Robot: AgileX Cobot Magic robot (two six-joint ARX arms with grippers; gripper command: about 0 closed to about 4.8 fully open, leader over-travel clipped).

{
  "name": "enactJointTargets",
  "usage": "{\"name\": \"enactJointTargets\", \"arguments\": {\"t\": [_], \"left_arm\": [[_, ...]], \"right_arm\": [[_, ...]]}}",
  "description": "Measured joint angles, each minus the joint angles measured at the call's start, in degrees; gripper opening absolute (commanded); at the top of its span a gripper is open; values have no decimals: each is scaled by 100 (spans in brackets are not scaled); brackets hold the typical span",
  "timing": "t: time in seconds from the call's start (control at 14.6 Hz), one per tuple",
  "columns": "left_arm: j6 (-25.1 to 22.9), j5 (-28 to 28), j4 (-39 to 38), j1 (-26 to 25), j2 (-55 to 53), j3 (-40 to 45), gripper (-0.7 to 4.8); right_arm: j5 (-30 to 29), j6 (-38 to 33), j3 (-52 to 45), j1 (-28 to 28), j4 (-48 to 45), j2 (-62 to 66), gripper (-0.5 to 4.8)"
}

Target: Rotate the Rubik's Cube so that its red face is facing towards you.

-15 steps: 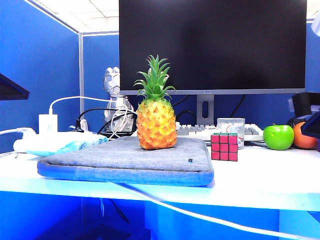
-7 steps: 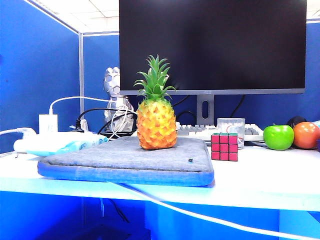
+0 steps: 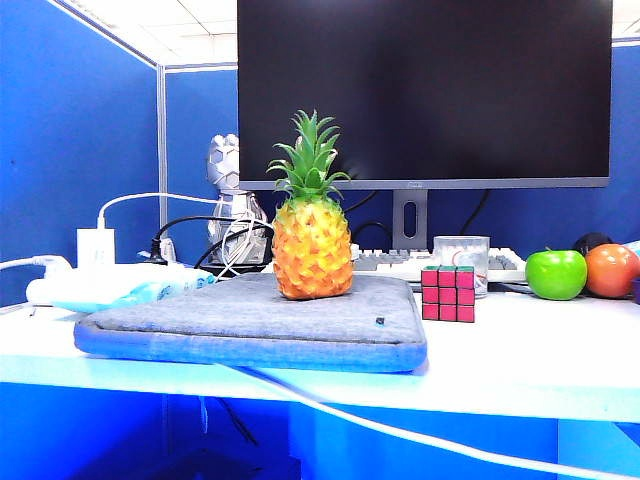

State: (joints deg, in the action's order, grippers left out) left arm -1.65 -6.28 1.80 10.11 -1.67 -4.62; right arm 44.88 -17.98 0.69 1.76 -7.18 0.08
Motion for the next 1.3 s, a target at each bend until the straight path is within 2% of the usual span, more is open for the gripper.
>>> {"name": "enactJointTargets", "arguments": {"t": [0.14, 0.75, 0.96, 1.03, 1.16, 1.23, 1.3], "left_arm": [[0, -7, -35, 0, 98, 0, -2], [0, -11, -35, 0, 127, 2, -2], [0, -11, -35, 0, 127, 2, -2], [0, -11, -35, 0, 127, 2, -2], [0, -11, -35, 0, 127, 2, -2], [0, -13, -35, 0, 127, 2, -2], [0, -13, -35, 0, 127, 2, -2]], "right_arm": [[7, 2, 0, -234, 22, 0, 0], [7, 0, 4, -254, 160, 2, 0], [0, 2, 4, -254, 1392, 2, -1], [-11, 2, 7, -251, 1493, 2, -1], [-452, 2, -9, -232, 1386, 2, 0], [-984, 2, -9, -227, 1368, 2, -1], [-1803, 2, -9, -227, 1401, 2, -1]]}}
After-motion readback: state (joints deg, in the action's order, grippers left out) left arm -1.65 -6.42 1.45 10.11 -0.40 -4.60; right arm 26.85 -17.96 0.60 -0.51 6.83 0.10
